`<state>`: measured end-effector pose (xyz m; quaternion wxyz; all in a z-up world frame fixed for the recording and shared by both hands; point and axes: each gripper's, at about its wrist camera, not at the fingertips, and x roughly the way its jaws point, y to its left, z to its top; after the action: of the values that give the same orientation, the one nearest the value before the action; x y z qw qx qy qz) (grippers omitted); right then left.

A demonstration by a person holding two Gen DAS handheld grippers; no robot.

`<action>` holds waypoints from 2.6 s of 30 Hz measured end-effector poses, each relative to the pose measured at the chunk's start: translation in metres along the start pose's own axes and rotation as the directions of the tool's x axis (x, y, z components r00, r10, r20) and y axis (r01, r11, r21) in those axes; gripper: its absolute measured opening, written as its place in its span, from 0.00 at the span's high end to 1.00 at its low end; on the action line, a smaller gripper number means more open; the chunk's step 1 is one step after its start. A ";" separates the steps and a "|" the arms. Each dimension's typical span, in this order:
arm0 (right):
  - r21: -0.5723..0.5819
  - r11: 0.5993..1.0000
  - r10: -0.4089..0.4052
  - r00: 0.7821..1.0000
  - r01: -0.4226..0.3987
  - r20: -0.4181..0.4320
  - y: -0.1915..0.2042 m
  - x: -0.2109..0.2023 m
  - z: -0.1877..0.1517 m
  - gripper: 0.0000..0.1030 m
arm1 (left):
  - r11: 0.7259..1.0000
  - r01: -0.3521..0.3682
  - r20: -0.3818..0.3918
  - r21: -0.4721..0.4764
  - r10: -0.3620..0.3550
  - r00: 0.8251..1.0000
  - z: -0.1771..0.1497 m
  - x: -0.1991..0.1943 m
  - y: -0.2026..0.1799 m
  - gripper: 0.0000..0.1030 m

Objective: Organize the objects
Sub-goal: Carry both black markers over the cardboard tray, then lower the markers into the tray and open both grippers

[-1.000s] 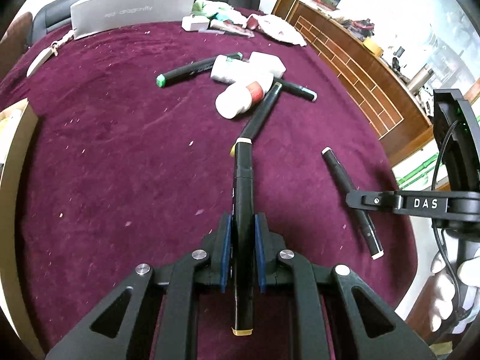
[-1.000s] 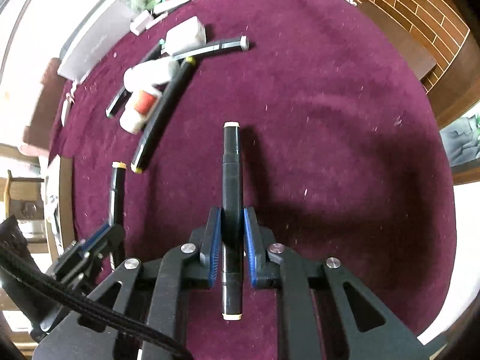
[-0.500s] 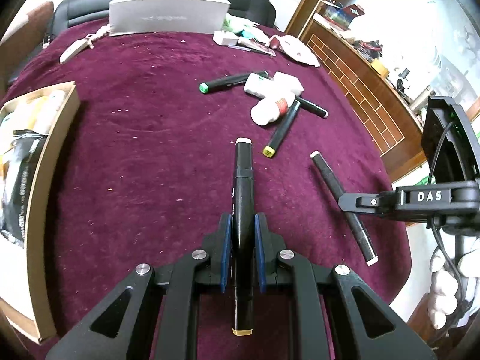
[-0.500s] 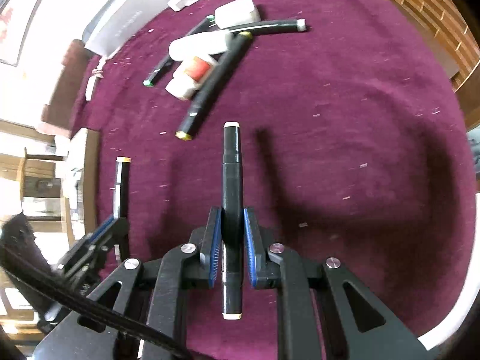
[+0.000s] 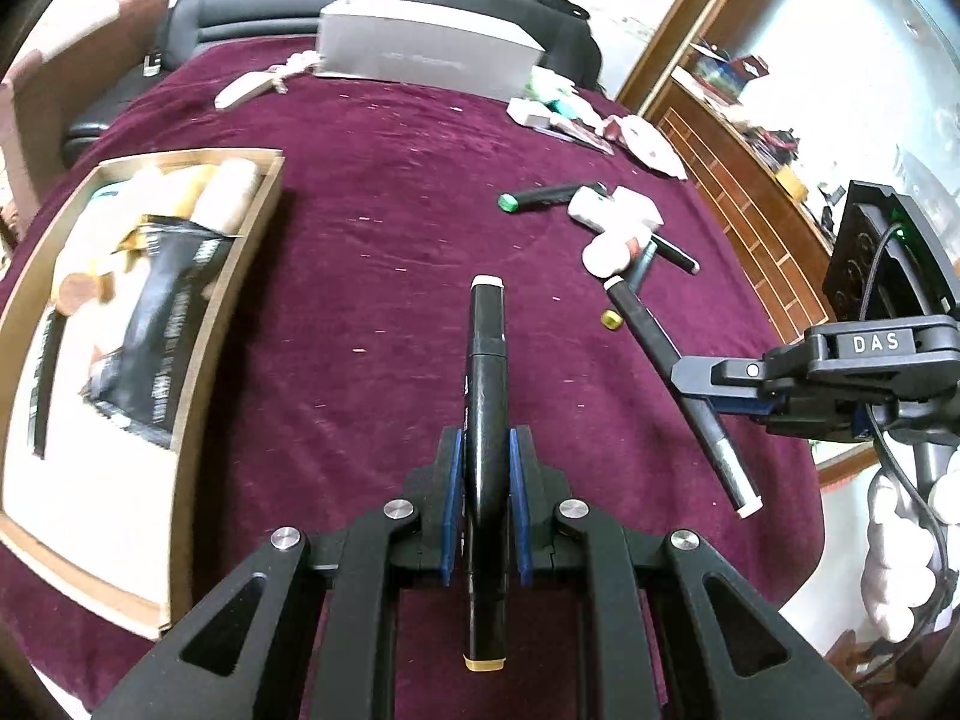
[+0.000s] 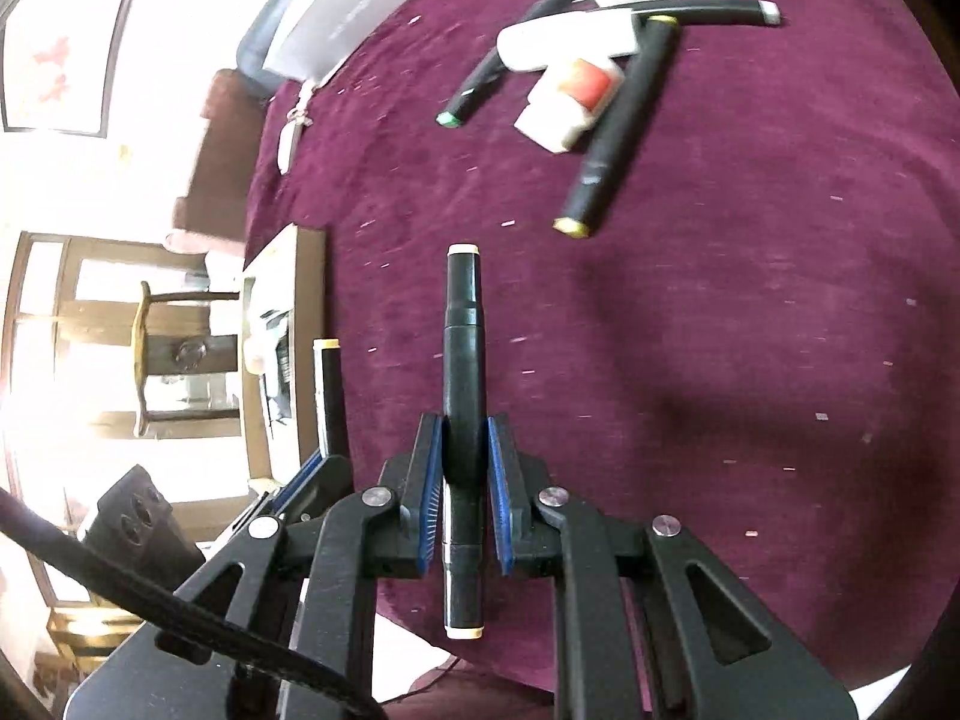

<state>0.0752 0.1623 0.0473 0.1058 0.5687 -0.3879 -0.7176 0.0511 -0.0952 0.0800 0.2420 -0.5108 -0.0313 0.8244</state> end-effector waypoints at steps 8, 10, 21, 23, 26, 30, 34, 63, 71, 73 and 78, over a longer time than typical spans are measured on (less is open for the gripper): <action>-0.050 0.997 0.053 0.997 -0.056 -0.060 0.046 0.032 0.000 0.88 | 0.996 -0.050 0.036 -0.075 0.053 0.998 -0.002 -0.032 0.052 0.88; -0.064 0.996 0.060 0.996 -0.064 -0.071 0.058 0.041 -0.001 0.88 | 0.994 -0.063 0.040 -0.093 0.066 0.997 -0.002 -0.039 0.068 0.88; -0.090 0.987 0.120 0.984 -0.133 -0.134 0.118 0.092 -0.001 0.87 | 0.980 -0.113 0.067 -0.164 0.125 0.990 0.006 -0.064 0.141 0.88; -0.088 0.985 0.135 0.980 -0.149 -0.145 0.130 0.103 -0.001 0.87 | 0.977 -0.122 0.067 -0.176 0.135 0.989 0.008 -0.066 0.155 0.88; -0.097 0.983 0.138 0.978 -0.154 -0.157 0.146 0.117 0.001 0.87 | 0.972 -0.132 0.062 -0.192 0.146 0.987 0.009 -0.066 0.175 0.88; -0.096 0.982 0.145 0.974 -0.163 -0.176 0.164 0.137 0.000 0.87 | 0.969 -0.133 0.050 -0.208 0.147 0.988 0.010 -0.063 0.196 0.88; -0.091 0.984 0.136 0.972 -0.156 -0.194 0.179 0.157 0.000 0.87 | 0.969 -0.129 0.030 -0.211 0.138 0.990 0.012 -0.054 0.214 0.88; -0.211 0.967 -0.181 0.967 0.142 -0.178 0.218 0.244 0.003 0.87 | 0.974 -0.080 -0.029 -0.211 0.075 0.997 0.022 -0.020 0.254 0.89; -0.274 0.941 -0.250 0.954 0.199 -0.167 0.227 0.257 -0.001 0.87 | 0.962 -0.033 0.003 -0.270 0.035 0.999 0.022 -0.029 0.262 0.88; -0.277 0.939 -0.256 0.951 0.203 -0.171 0.227 0.259 -0.002 0.87 | 0.961 -0.036 0.008 -0.273 0.040 0.999 0.023 -0.033 0.261 0.88; -0.291 0.931 -0.275 0.946 0.218 -0.171 0.228 0.263 -0.003 0.87 | 0.958 -0.046 0.013 -0.282 0.052 0.999 0.023 -0.044 0.260 0.78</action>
<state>-0.0746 -0.1493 0.0082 0.1306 0.6656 -0.1989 -0.7073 -0.0479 -0.3388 0.0497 0.1461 -0.5323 -0.1380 0.8224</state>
